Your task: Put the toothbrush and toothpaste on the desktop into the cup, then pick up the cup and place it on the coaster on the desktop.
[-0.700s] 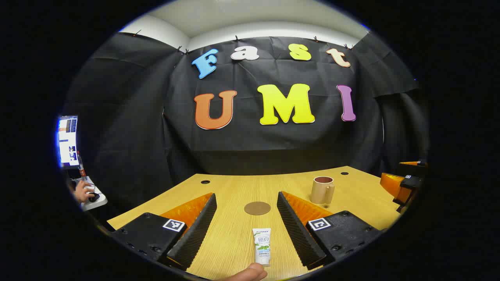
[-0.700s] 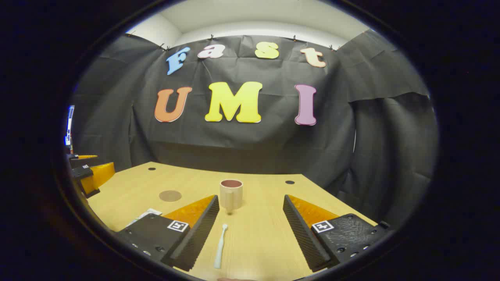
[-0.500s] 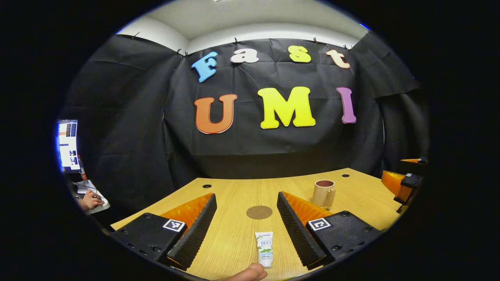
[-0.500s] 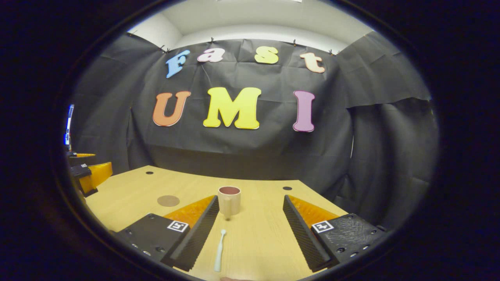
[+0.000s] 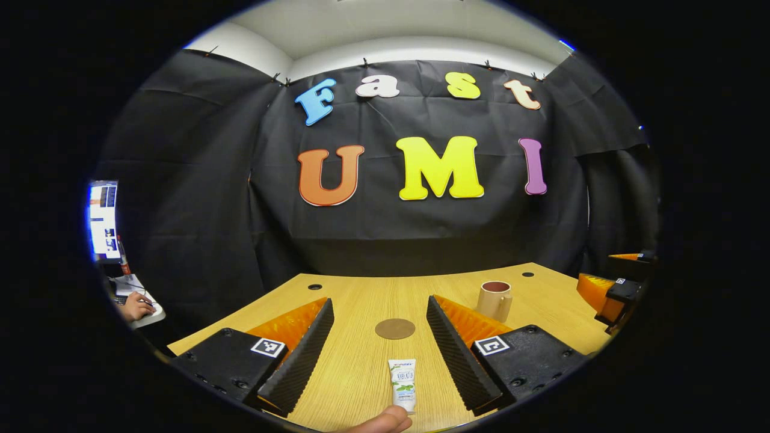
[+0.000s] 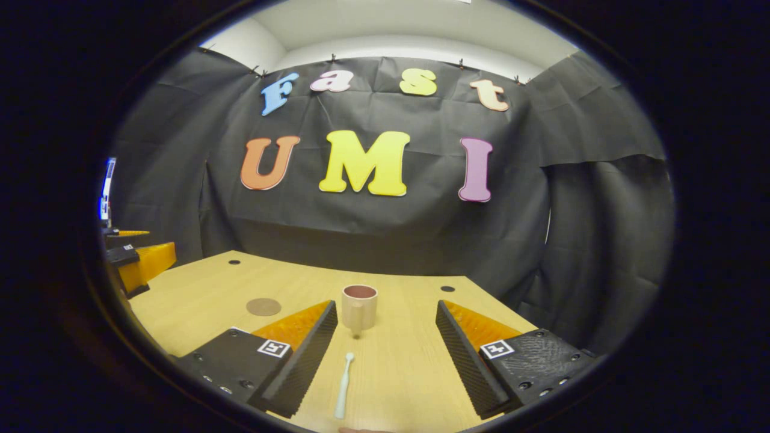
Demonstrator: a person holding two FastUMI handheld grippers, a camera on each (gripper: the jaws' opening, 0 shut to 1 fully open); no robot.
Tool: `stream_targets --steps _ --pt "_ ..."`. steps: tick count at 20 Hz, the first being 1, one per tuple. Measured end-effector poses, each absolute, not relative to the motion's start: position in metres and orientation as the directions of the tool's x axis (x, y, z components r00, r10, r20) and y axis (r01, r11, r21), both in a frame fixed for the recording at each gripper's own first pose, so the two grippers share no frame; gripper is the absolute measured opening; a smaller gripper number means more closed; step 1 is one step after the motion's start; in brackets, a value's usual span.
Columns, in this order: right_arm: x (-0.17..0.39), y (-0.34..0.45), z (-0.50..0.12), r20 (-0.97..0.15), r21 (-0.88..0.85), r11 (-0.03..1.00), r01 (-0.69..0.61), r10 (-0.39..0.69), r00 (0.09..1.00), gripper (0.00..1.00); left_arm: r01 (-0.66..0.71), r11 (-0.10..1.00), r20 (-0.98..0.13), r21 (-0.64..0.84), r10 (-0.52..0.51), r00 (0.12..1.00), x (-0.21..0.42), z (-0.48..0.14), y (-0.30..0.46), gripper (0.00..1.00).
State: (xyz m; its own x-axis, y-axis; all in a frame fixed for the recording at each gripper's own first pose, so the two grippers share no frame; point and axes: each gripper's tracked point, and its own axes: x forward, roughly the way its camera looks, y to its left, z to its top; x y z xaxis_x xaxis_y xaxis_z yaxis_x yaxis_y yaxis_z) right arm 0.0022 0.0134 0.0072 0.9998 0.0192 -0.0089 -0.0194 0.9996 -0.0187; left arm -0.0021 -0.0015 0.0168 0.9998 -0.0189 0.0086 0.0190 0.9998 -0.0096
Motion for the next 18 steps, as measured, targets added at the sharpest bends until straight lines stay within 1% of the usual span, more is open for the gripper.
stream_targets --steps 11,15,18 --pt "0.008 0.007 -0.004 -0.035 0.002 1.000 0.002 -0.002 0.999 0.98 0.025 1.000 0.023 -0.017 -0.025 0.999 -0.001 0.018 -0.006 0.98" --pt "0.015 0.010 -0.020 -0.064 -0.011 1.000 0.002 -0.002 0.998 0.98 0.025 0.999 0.019 -0.023 -0.024 1.000 -0.001 0.014 -0.004 0.98" --pt "0.021 0.021 -0.030 -0.084 0.010 0.999 -0.032 0.033 0.996 0.98 0.024 0.999 0.025 -0.021 -0.024 0.999 0.000 0.013 -0.002 0.98"
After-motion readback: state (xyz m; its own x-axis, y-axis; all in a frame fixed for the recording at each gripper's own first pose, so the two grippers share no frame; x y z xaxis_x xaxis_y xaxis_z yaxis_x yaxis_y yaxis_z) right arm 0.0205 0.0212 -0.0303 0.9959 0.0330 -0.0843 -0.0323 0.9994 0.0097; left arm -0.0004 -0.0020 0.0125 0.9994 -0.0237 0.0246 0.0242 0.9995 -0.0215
